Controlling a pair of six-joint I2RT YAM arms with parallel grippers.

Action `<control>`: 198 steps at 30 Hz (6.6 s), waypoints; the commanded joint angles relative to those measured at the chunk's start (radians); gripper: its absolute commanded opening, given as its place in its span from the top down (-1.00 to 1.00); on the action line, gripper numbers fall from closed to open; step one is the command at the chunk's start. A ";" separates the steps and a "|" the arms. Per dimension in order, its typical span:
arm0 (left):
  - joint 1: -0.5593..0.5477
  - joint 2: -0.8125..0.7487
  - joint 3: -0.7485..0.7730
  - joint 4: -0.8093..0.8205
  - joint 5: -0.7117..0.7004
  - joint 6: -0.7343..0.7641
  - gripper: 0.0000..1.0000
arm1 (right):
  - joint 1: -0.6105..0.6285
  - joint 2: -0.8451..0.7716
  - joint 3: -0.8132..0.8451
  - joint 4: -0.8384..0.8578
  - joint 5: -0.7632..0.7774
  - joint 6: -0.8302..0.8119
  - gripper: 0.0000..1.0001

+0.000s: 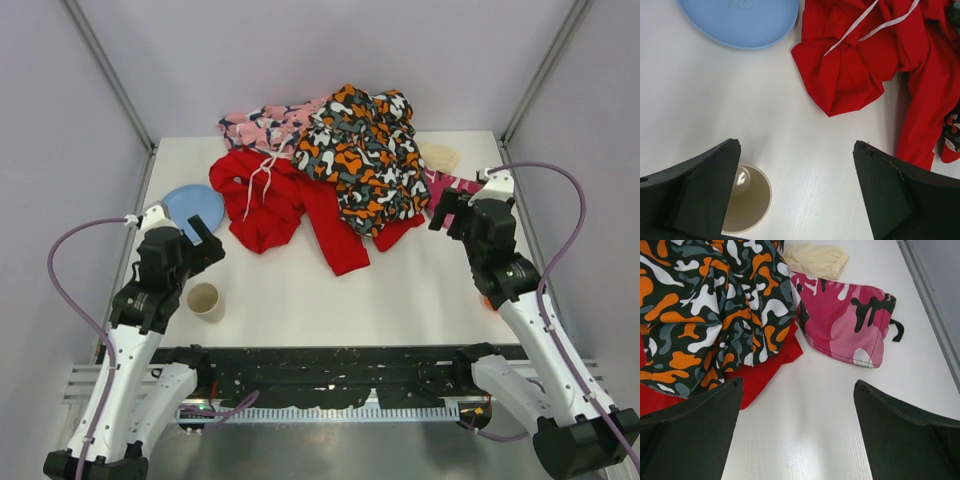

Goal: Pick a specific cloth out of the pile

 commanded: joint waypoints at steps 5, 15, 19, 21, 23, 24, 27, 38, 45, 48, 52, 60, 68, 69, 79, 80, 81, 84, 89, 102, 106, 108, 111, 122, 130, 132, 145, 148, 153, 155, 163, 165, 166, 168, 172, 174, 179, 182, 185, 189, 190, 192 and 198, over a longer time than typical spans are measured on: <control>-0.003 0.057 -0.003 0.097 0.037 0.017 -0.99 | 0.001 -0.114 -0.074 0.332 -0.170 -0.089 -0.90; -0.004 0.138 -0.012 0.134 0.092 0.022 -0.99 | 0.131 0.258 0.274 0.190 -0.321 -0.340 -0.91; -0.004 0.164 0.017 0.118 0.080 0.039 -0.99 | 0.240 0.518 0.473 0.087 -0.216 -0.473 -0.90; -0.003 0.175 0.023 0.111 0.063 0.040 -0.99 | 0.251 0.646 0.584 0.045 -0.249 -0.470 -0.91; -0.003 0.181 0.018 0.112 0.063 0.037 -0.99 | 0.263 0.758 0.658 0.050 -0.268 -0.468 -0.91; -0.003 0.183 0.015 0.115 0.067 0.036 -0.99 | 0.271 0.832 0.699 0.054 -0.279 -0.473 -0.91; -0.003 0.200 0.012 0.112 0.072 0.033 -0.99 | 0.286 0.972 0.791 0.034 -0.355 -0.487 -0.91; -0.003 0.302 0.057 0.083 0.081 0.036 -0.99 | 0.358 1.298 0.951 -0.050 -0.436 -0.529 -0.90; -0.003 0.372 0.081 0.083 0.091 0.039 -0.99 | 0.416 1.478 1.050 -0.180 -0.105 -0.617 -0.90; -0.004 0.390 0.087 0.074 0.084 0.046 -0.99 | 0.416 1.549 1.119 -0.269 -0.023 -0.623 -0.90; -0.003 0.398 0.089 0.069 0.060 0.049 -0.99 | 0.415 1.625 1.225 -0.322 0.097 -0.617 -0.88; -0.003 0.359 0.095 0.086 0.040 0.049 -0.99 | 0.406 1.647 1.386 -0.052 0.558 -0.698 0.89; -0.003 0.359 0.084 0.331 0.225 0.068 -0.99 | 0.381 1.501 1.589 0.649 0.677 -0.974 0.90; -0.003 0.365 0.084 0.348 0.236 0.071 -0.99 | 0.364 1.497 1.597 0.690 0.677 -0.958 0.89; -0.006 0.445 0.120 0.365 0.245 0.114 -0.99 | 0.176 1.428 1.655 0.545 0.683 -0.631 0.90; -0.004 0.457 0.126 0.365 0.245 0.112 -0.99 | 0.151 1.418 1.632 0.498 0.671 -0.570 0.90; -0.004 0.470 0.132 0.367 0.245 0.115 -0.99 | 0.142 1.392 1.591 0.476 0.625 -0.545 0.90; -0.004 0.505 0.164 0.350 0.245 0.120 -0.99 | 0.133 1.351 1.482 0.441 0.489 -0.493 0.90; -0.004 0.520 0.193 0.322 0.267 0.125 -0.99 | 0.149 1.361 1.436 0.375 0.369 -0.485 0.90; -0.003 0.409 0.213 0.097 -0.110 -0.013 -0.99 | 0.410 1.156 1.195 0.246 0.316 -0.931 -0.91; -0.003 0.323 0.147 0.079 -0.184 -0.079 -0.99 | 0.518 1.086 1.199 0.085 0.185 -0.849 -0.91; -0.001 0.269 0.103 0.078 -0.215 -0.098 -0.99 | 0.545 1.079 1.199 -0.014 -0.016 -0.694 -0.91; -0.001 0.179 0.049 0.068 -0.253 -0.105 -0.99 | 0.571 1.125 1.186 -0.058 -0.347 -0.582 -0.91; -0.001 -0.013 -0.057 0.016 -0.294 -0.121 -0.99 | 0.722 1.421 1.273 -0.234 -0.383 -0.689 -0.91; -0.001 -0.004 -0.071 0.039 -0.310 -0.121 -0.99 | 0.719 1.616 1.299 -0.204 -0.169 -0.692 -0.91; 0.000 0.006 -0.066 0.042 -0.319 -0.121 -0.99 | 0.700 1.660 1.317 -0.173 -0.027 -0.649 -0.99; 0.000 0.126 -0.037 0.140 -0.281 -0.119 -0.99 | 0.385 1.580 1.612 0.390 0.701 -0.577 -0.30; 0.000 0.186 -0.014 0.173 -0.241 -0.109 -0.99 | 0.299 1.536 1.629 0.390 0.683 -0.522 -0.30; -0.001 0.308 0.052 0.253 -0.137 -0.056 -0.99 | 0.127 1.526 1.626 0.237 0.585 -0.415 -0.37; -0.001 0.371 0.093 0.282 -0.089 -0.035 -0.99 | 0.074 1.529 1.588 0.179 0.512 -0.352 -0.39; -0.001 0.767 0.356 0.390 0.298 0.007 -0.99 | -0.030 1.635 1.571 -0.055 0.249 -0.152 -0.56; -0.003 0.871 0.435 0.399 0.411 -0.010 -0.99 | -0.028 1.639 1.557 -0.067 0.189 -0.141 -0.60; -0.003 0.917 0.455 0.426 0.461 -0.024 -0.99 | -0.030 1.635 1.551 -0.067 0.133 -0.137 -0.62; -0.006 0.986 0.479 0.497 0.532 -0.065 -0.99 | -0.030 1.635 1.543 -0.068 0.093 -0.120 -0.64; -0.038 1.124 0.567 0.602 0.598 -0.086 -0.99 | -0.028 1.636 1.544 -0.087 0.034 -0.089 -0.64; -0.065 1.245 0.668 0.560 0.604 -0.084 -0.99 | -0.028 1.638 1.544 -0.098 -0.001 -0.075 -0.65; -0.133 1.439 0.923 0.419 0.582 -0.070 -0.99 | -0.027 1.639 1.541 -0.139 -0.035 -0.059 -0.65; -0.158 1.490 1.008 0.323 0.435 -0.029 -0.99 | -0.013 1.633 1.526 -0.168 -0.052 -0.072 -0.66; -0.187 1.543 1.103 0.229 0.229 0.042 -0.99 | 0.008 1.613 1.488 -0.174 -0.038 -0.092 -0.69; -0.193 1.660 1.271 0.080 0.196 0.054 -0.92 | 0.025 1.601 1.460 -0.179 -0.027 -0.083 -0.70; -0.193 1.689 1.301 0.075 0.230 0.050 -0.87 | 0.030 1.601 1.463 -0.182 -0.018 -0.076 -0.70; -0.193 1.731 1.327 0.106 0.349 0.025 -0.74 | 0.037 1.602 1.465 -0.197 -0.020 -0.063 -0.70; -0.204 1.768 1.335 0.148 0.456 -0.035 -0.11 | 0.073 1.608 1.472 -0.234 -0.012 -0.034 -0.70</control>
